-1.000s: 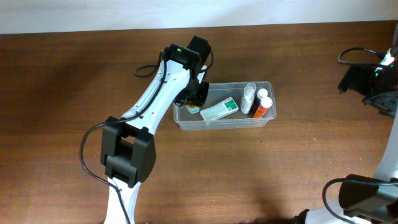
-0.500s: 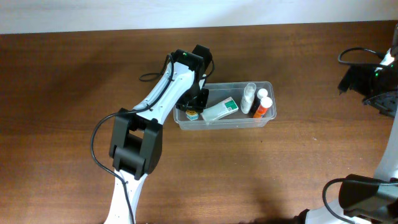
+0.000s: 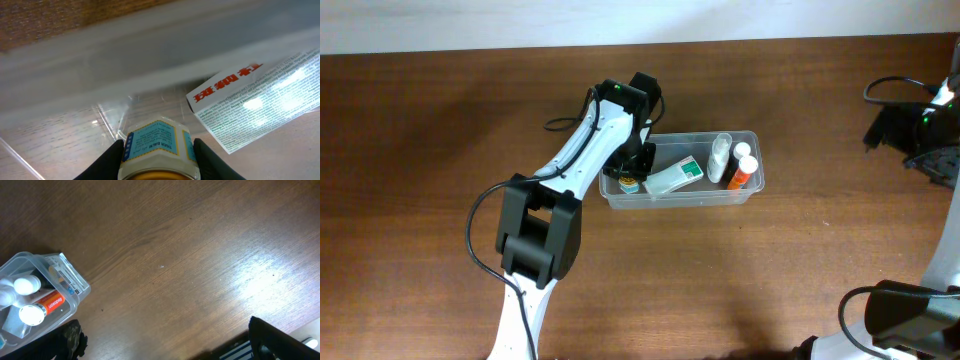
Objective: Pack container
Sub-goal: 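Lower the jar into the container's left end beside the Panadol box, then open the left gripper and raise it away from the container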
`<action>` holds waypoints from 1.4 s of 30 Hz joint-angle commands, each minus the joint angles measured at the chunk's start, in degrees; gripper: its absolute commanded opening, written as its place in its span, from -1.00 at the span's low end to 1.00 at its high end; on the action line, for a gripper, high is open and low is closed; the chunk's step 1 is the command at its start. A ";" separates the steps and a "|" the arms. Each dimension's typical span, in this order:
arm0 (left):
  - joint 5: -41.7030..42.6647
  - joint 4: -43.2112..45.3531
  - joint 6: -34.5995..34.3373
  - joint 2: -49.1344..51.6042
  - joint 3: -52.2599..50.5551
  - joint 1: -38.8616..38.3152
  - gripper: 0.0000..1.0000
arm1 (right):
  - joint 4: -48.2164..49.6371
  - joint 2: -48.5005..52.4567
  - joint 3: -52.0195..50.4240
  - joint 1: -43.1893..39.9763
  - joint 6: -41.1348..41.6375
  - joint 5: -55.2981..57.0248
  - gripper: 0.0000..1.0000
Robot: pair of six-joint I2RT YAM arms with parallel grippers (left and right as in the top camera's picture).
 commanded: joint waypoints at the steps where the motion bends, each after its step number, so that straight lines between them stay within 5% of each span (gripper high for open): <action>1: -0.79 -0.07 -0.48 0.72 0.76 -0.22 0.01 | 0.02 -1.27 0.04 -0.17 0.50 0.07 0.97; 17: -0.76 -1.14 0.02 0.72 1.99 -0.22 -0.01 | 0.02 -1.27 0.04 -0.17 0.50 0.07 0.97; 23: -0.83 -7.89 1.07 0.72 11.41 -0.20 0.02 | 0.00 -1.27 0.04 -0.17 0.50 0.07 0.97; 31: -2.71 -21.31 1.11 0.72 29.16 -0.09 0.39 | 0.02 -1.27 0.04 -0.17 0.50 0.07 0.96; 42: -1.81 -21.31 3.91 -9.40 30.53 -0.15 0.88 | 0.02 -1.27 0.04 -0.17 0.50 0.07 0.97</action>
